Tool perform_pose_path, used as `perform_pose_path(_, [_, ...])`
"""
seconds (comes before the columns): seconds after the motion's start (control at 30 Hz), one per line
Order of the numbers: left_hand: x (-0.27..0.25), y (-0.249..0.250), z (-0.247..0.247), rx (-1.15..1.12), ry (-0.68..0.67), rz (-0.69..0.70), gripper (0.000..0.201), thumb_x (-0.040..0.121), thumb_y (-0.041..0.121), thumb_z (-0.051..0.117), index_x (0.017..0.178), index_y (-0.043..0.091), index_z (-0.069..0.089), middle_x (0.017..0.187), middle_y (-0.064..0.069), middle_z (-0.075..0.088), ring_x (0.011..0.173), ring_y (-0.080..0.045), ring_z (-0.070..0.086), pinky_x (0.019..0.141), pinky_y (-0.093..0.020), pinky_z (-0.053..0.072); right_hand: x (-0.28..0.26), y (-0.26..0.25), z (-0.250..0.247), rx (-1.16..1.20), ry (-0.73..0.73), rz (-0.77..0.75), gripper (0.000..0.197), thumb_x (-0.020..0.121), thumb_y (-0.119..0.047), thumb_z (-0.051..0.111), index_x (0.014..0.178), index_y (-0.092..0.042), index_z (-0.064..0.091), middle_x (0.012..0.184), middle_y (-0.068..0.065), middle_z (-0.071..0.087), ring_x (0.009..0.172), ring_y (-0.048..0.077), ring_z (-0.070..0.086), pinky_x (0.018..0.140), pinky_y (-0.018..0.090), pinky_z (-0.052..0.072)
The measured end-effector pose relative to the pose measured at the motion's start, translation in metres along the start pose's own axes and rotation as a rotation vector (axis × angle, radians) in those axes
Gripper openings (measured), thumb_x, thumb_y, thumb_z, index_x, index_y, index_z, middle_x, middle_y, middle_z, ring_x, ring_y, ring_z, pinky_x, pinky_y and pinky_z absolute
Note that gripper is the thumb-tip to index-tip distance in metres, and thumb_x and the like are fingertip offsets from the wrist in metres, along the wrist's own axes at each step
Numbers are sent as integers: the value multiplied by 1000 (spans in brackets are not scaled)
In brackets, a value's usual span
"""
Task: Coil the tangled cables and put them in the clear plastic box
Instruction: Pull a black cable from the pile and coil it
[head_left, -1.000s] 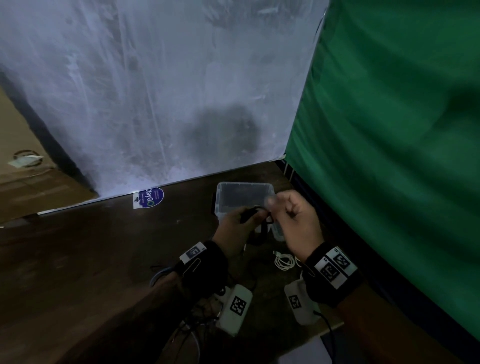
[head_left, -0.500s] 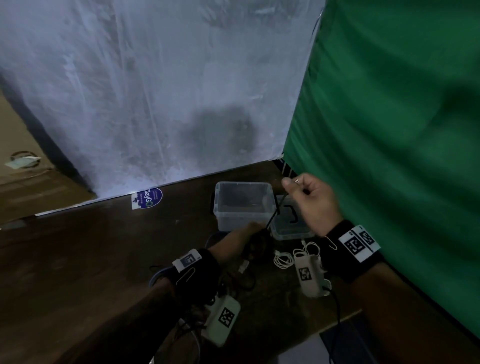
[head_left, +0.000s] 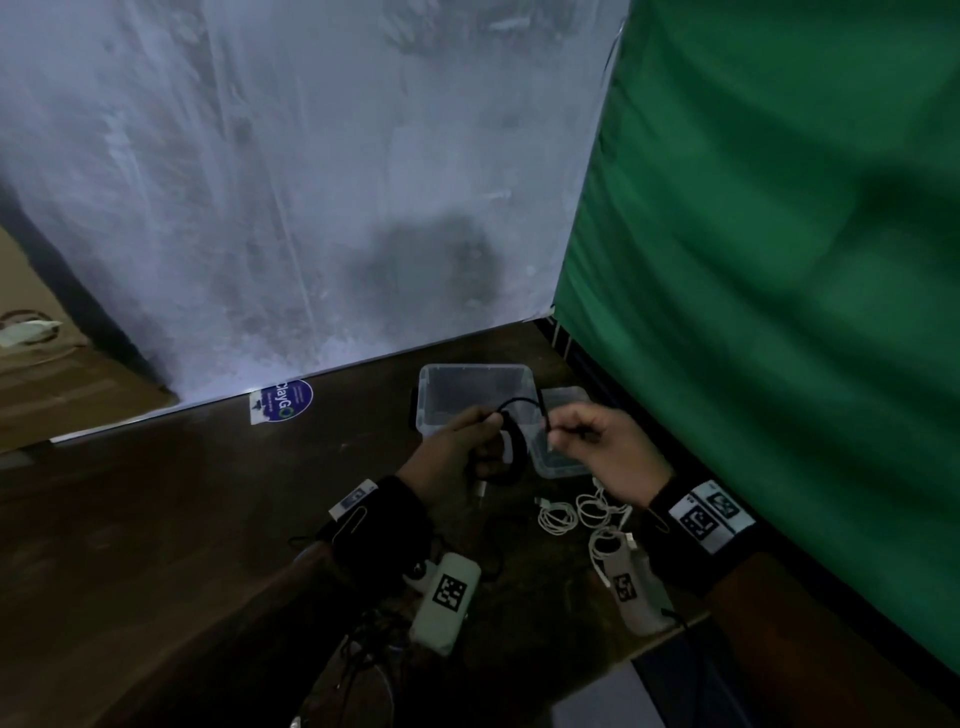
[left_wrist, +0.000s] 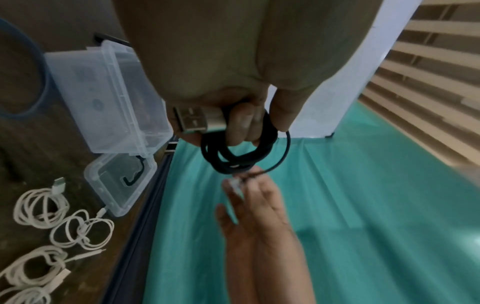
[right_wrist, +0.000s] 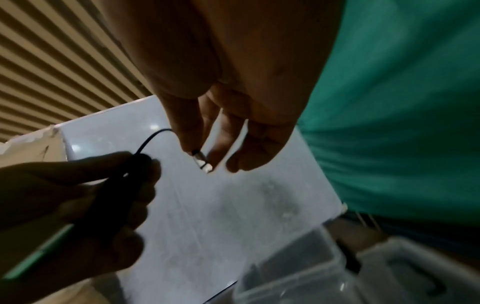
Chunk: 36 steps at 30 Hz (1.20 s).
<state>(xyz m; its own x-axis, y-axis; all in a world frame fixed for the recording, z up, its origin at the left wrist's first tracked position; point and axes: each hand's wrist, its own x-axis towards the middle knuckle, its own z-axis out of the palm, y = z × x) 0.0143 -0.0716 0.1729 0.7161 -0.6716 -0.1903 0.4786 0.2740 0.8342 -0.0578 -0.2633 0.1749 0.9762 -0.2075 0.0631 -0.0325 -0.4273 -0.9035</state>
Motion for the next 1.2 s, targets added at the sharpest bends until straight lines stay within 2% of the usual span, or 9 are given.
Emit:
perform_pose_path(0.17, [0, 1, 7, 92, -36, -16, 19, 100, 8, 41, 91, 12, 58, 70, -2, 52, 51, -9, 48, 50, -19, 40, -3, -3, 24, 244, -7, 174, 22, 90, -5, 63, 89, -25, 70, 85, -6, 71, 83, 14, 65, 75, 36, 47])
perform_pose_path(0.3, [0, 2, 2, 58, -66, -66, 17, 100, 10, 42, 102, 10, 59, 82, -6, 67, 65, -14, 66, 58, -24, 53, -5, -12, 27, 341, -42, 171, 28, 93, -7, 58, 107, -28, 66, 84, -4, 72, 76, 12, 66, 75, 36, 47])
perform_pose_path(0.4, [2, 0, -3, 77, -88, -90, 18, 99, 13, 44, 109, 8, 59, 95, -11, 65, 75, -16, 66, 64, -27, 52, -10, -16, 31, 342, -113, 128, 42, 89, -7, 68, 124, -26, 56, 109, 3, 72, 99, 16, 70, 81, 29, 55])
perform_pose_path(0.53, [5, -2, -2, 84, -73, -82, 21, 98, 15, 47, 113, 10, 60, 104, -12, 67, 93, -23, 65, 86, -38, 51, -12, -14, 47, 360, -76, 74, 68, 67, -26, 84, 127, -24, 53, 119, 6, 69, 114, 22, 65, 97, 47, 53])
perform_pose_path(0.7, [4, -1, 3, 63, -60, -41, 17, 99, 15, 44, 98, 14, 60, 88, -6, 64, 78, -16, 63, 84, -38, 47, -8, -17, 54, 352, 124, 32, 44, 72, -42, 80, 107, -27, 57, 95, 1, 69, 94, 19, 68, 84, 43, 56])
perform_pose_path(0.87, [2, -3, 2, 145, -62, 5, 19, 100, 13, 43, 113, 10, 56, 96, -12, 60, 86, -21, 59, 82, -35, 51, -5, -25, 40, 315, 21, 27, 52, 77, -55, 72, 99, -10, 59, 84, 7, 69, 79, 20, 67, 75, 42, 55])
perform_pose_path(0.97, [4, -5, 1, 210, -64, 48, 19, 98, 13, 46, 115, 10, 55, 103, -12, 61, 91, -19, 62, 82, -33, 53, -3, -27, 34, 251, -49, 22, 23, 91, -40, 62, 85, -18, 58, 67, -11, 66, 63, 0, 61, 60, 22, 47])
perform_pose_path(1.07, [5, -5, 1, 305, -31, 118, 16, 97, 10, 48, 111, 12, 56, 99, -10, 62, 87, -18, 62, 79, -33, 53, -3, -28, 33, 203, -50, 1, 20, 97, -29, 57, 78, -25, 53, 64, -11, 62, 62, 3, 59, 64, 29, 50])
perform_pose_path(1.2, [6, -3, -1, 458, -17, 232, 18, 93, 9, 57, 110, 14, 55, 102, -10, 62, 88, -16, 63, 78, -31, 55, -2, -33, 32, 75, 50, -83, 23, 95, -27, 61, 81, -10, 54, 70, 6, 55, 64, 10, 52, 64, 31, 46])
